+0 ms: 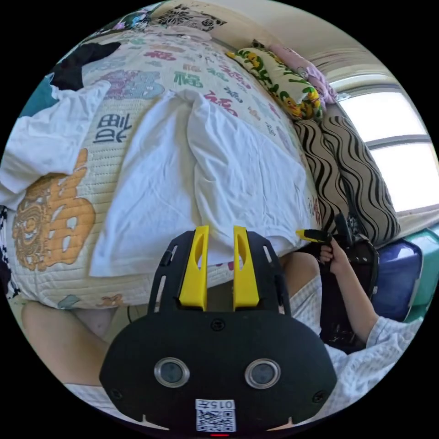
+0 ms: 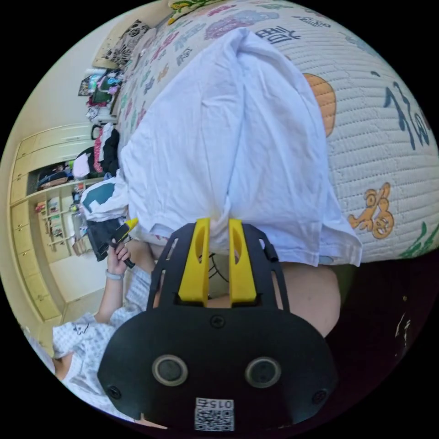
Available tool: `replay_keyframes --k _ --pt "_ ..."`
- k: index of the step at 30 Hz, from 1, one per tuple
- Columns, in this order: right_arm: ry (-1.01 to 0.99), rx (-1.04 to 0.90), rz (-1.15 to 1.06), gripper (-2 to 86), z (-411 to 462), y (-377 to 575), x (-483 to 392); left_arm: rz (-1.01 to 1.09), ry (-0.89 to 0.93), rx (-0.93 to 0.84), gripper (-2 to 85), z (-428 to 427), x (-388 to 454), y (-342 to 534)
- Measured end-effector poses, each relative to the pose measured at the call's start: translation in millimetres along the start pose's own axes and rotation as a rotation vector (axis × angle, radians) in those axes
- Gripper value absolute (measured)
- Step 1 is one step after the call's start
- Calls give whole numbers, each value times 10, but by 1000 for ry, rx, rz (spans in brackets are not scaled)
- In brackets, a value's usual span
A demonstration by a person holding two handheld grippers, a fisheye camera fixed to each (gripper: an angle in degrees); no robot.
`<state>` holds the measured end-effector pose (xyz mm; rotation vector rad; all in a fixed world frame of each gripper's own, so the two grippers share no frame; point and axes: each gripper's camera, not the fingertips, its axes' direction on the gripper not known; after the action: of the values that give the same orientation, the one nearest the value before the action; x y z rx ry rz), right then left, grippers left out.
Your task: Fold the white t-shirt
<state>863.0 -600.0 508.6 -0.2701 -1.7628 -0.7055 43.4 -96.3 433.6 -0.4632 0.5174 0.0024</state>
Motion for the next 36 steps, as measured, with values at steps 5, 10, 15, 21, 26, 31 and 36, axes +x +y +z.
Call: replay_keyframes --k 5,10,15,21,26,31,36 --pt "-23 41 -56 13 -162 140 108 10 -72 -38 11 258 86 -62" --pt "-30 -15 -125 25 -196 135 200 77 -99 -138 42 288 101 -62" --pt "-4 124 -157 68 -590 18 236 80 -168 -24 77 -159 165 -150" --pt "-45 296 -108 97 -1030 -623 260 33 -125 145 98 -523 56 -833" --pt "3 281 -20 109 -878 -1394 228 -20 -93 138 104 -204 -138 -1615" --pt "40 201 20 80 -582 -1930 237 -7 -136 54 60 150 -171 -2082" --pt "37 171 0 2 -399 -2176 213 -31 -44 134 -4 113 -398 -2157"
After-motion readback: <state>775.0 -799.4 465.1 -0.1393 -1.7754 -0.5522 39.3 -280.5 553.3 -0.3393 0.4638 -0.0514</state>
